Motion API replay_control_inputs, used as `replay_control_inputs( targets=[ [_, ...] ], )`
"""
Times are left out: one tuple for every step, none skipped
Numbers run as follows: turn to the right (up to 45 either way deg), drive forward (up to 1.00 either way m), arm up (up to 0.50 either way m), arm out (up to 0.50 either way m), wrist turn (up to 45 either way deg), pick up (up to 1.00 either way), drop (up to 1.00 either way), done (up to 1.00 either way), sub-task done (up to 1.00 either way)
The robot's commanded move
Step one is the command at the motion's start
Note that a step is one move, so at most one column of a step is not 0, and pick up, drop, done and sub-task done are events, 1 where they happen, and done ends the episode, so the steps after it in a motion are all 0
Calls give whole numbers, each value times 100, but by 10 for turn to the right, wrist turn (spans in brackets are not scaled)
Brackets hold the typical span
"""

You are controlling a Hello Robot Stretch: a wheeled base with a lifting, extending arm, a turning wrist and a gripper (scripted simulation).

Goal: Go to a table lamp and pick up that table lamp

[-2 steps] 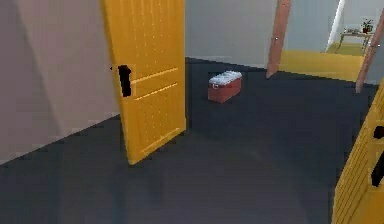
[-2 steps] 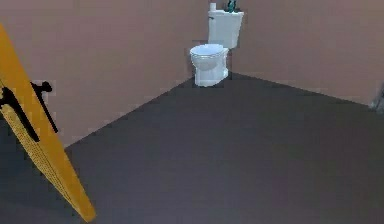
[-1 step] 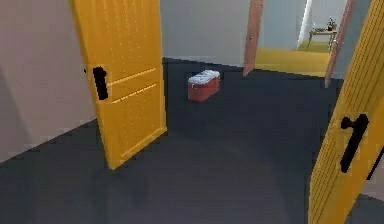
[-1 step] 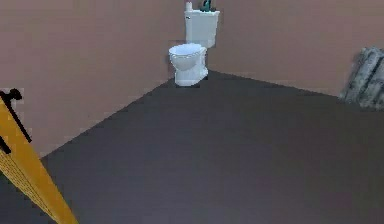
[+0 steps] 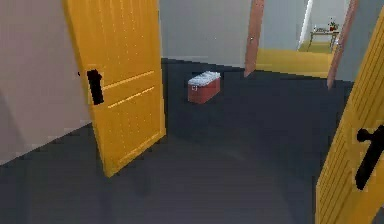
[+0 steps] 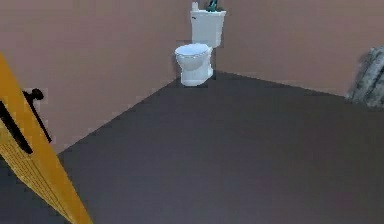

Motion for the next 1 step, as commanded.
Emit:
replay_control_inputs(
  targets=[
    [-120, 0, 0, 0, 0, 0, 0, 0, 0]
  ],
)
